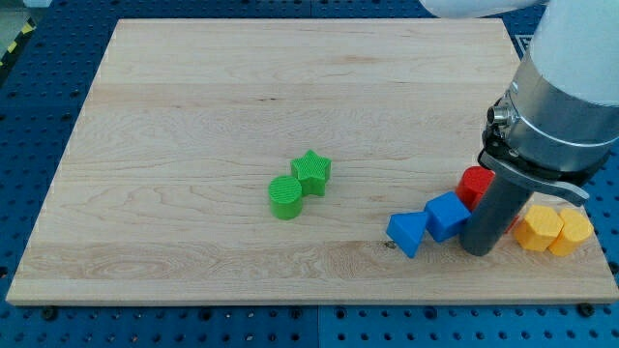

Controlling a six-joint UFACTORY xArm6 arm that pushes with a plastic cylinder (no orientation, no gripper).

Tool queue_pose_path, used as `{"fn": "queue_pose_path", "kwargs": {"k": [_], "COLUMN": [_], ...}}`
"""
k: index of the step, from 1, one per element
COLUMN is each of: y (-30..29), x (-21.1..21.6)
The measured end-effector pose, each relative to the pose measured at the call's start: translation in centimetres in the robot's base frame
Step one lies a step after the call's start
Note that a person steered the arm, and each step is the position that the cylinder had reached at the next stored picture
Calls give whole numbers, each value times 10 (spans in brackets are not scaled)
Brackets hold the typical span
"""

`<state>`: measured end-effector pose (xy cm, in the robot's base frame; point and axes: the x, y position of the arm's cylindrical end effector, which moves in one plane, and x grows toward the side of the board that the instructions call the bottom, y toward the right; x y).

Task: Separate blue triangle and blue cube

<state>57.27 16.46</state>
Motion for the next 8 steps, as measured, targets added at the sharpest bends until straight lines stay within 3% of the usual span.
{"fn": "queue_pose_path", "kwargs": {"k": [5,8], "y": [-53,-6], "x": [-25,16]}}
